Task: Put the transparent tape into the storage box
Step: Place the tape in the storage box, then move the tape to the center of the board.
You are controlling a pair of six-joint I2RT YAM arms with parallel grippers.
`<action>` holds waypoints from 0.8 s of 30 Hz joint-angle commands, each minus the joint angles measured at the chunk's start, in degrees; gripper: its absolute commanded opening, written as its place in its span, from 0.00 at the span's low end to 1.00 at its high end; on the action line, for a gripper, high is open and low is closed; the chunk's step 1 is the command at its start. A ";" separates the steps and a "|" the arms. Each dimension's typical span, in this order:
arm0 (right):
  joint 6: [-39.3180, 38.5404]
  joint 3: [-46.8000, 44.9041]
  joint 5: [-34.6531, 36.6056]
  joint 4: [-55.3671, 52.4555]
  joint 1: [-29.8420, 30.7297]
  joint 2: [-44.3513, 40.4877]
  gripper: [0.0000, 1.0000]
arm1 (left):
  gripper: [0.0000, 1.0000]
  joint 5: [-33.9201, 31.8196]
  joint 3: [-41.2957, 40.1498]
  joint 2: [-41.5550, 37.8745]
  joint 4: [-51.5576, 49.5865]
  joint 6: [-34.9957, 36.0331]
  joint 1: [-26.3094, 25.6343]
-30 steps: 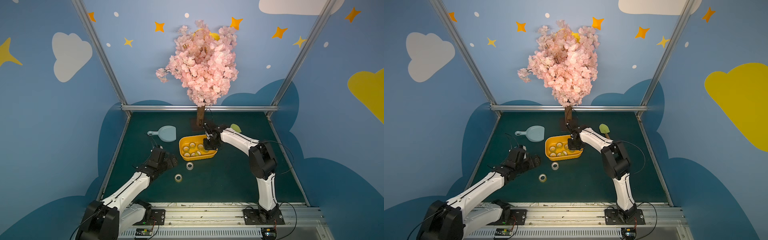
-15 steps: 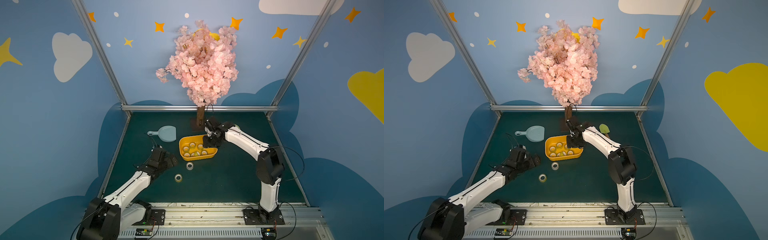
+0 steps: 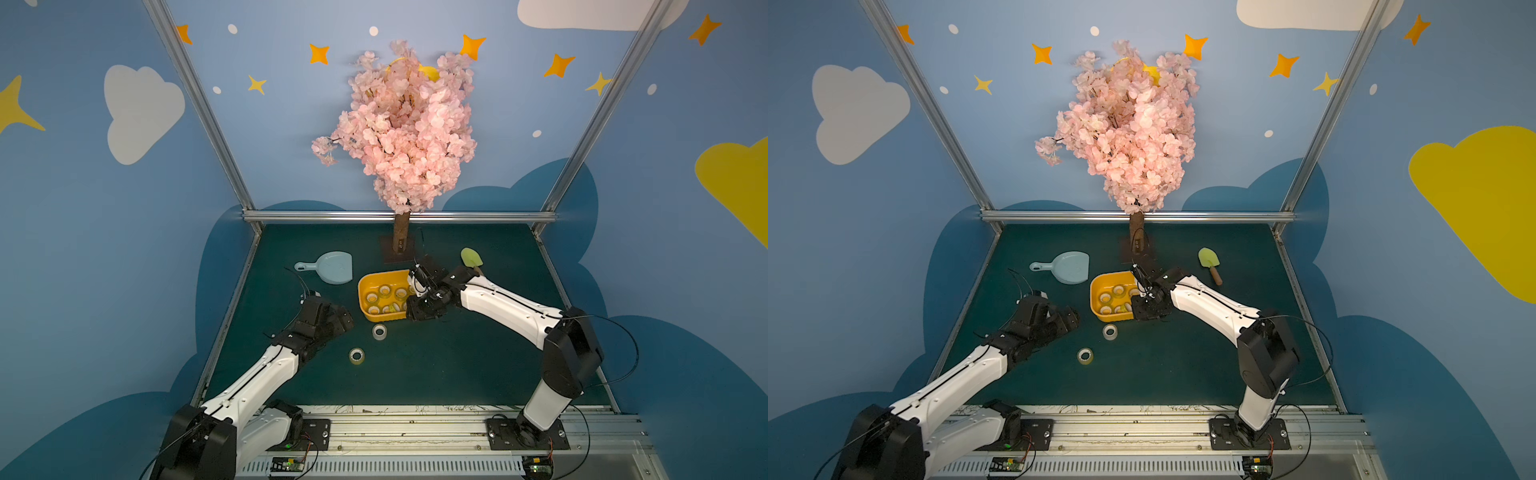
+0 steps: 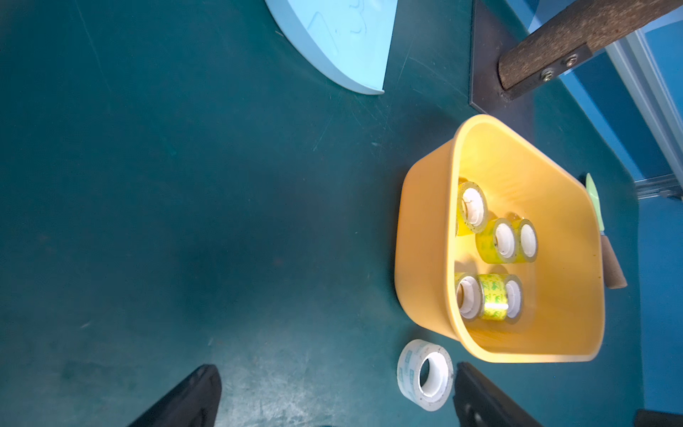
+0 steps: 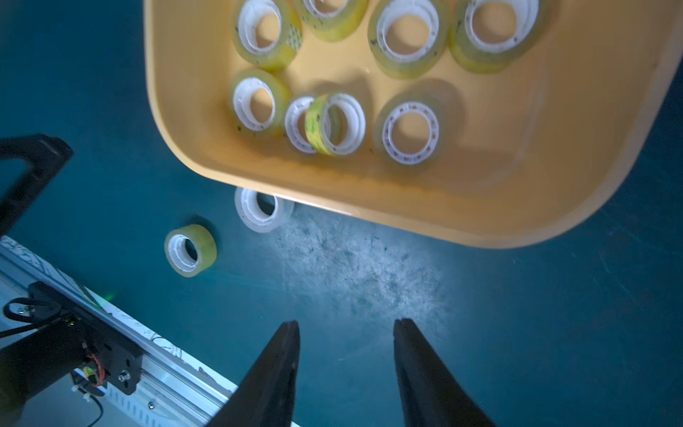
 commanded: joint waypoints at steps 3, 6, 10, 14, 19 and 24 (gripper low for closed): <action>1.62 -4.86 0.32 4.18 0.29 -5.67 0.48 | 1.00 1.73 1.81 2.27 -1.28 0.08 -0.35; 2.46 -7.66 0.56 5.48 0.62 -6.70 0.48 | 1.00 0.65 3.25 2.64 -1.80 0.61 -0.70; 7.16 -11.42 6.66 6.30 1.58 -8.13 0.46 | 1.00 0.17 3.09 1.79 -1.49 -0.96 -0.62; 9.12 -17.08 5.40 12.57 1.98 -10.05 0.46 | 1.00 0.47 2.52 0.98 -1.90 0.09 -0.64; 10.38 -18.67 6.34 13.17 3.10 -10.19 0.46 | 1.00 0.16 3.30 0.60 -4.32 4.68 -0.62; 14.32 -22.36 13.66 14.65 4.63 -11.48 0.45 | 1.00 2.14 5.38 1.70 -5.88 3.43 0.09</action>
